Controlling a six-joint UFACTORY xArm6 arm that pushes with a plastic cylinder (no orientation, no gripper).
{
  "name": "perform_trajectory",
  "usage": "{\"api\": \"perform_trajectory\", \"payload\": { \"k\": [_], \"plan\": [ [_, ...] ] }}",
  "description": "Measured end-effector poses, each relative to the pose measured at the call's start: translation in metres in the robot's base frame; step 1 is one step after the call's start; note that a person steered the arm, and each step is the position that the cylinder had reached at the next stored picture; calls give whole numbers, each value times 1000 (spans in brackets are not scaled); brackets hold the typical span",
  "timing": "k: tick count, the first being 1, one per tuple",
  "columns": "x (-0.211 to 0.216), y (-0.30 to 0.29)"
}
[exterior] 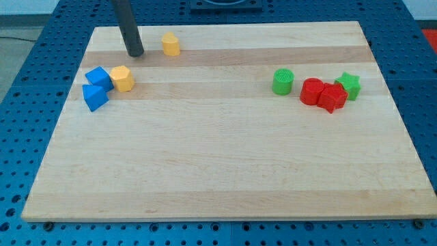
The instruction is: Push the yellow heart into the yellow hexagon
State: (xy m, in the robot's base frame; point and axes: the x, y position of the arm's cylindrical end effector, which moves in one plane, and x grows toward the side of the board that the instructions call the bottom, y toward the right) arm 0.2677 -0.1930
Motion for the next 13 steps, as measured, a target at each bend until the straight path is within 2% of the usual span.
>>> {"api": "perform_trajectory", "payload": {
  "k": [1,2,3,5,7,11,13],
  "plan": [
    [-37,60],
    [-17,113],
    [35,108],
    [69,153],
    [79,41],
    [79,39],
    [62,39]
  ]
}}
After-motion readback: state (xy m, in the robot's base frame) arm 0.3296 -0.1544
